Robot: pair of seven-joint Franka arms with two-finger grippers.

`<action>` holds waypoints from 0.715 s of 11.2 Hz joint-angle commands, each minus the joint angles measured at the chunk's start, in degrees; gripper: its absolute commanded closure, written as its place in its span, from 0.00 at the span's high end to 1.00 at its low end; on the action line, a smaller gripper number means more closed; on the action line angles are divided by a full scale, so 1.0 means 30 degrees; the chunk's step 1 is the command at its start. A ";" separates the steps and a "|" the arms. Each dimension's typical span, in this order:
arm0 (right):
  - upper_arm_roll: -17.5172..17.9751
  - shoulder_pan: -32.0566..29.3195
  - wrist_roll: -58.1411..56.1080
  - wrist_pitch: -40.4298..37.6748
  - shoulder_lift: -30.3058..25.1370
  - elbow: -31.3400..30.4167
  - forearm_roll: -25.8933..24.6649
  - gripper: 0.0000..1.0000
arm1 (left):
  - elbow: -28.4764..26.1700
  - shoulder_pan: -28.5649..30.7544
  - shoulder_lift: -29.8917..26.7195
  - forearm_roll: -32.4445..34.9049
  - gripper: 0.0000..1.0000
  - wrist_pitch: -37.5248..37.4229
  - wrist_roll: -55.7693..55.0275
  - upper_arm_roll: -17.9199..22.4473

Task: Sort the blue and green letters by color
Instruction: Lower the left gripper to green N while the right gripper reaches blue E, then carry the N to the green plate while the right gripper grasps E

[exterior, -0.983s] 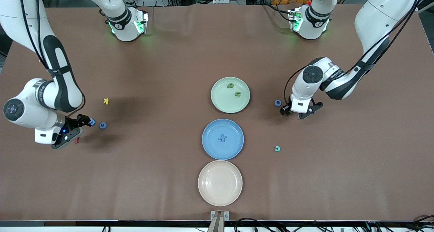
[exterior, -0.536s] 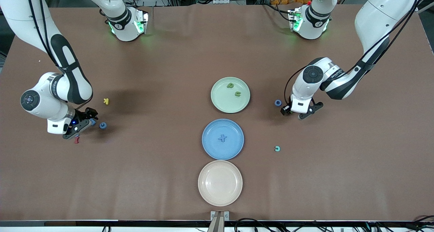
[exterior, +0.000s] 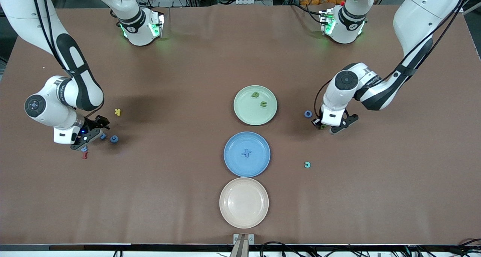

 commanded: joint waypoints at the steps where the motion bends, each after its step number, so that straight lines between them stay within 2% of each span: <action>1: 0.0418 -0.0615 -0.0130 0.0176 -0.0763 -0.0777 -0.0431 1.00 | -0.0205 0.0145 -0.1039 0.0116 0.00 -0.0085 -0.0968 -0.1398; 5: 0.0418 -0.0733 -0.0131 0.0613 -0.0324 -0.0777 -0.0402 1.00 | 0.0322 -0.0670 -0.0747 -0.0032 0.00 -0.0085 -0.3015 -0.3772; 8: 0.0447 -0.0587 0.0103 0.1758 0.0526 -0.0601 -0.0284 1.00 | 0.1110 -0.3159 -0.0164 -0.0032 0.00 -0.0085 -0.4921 -0.3776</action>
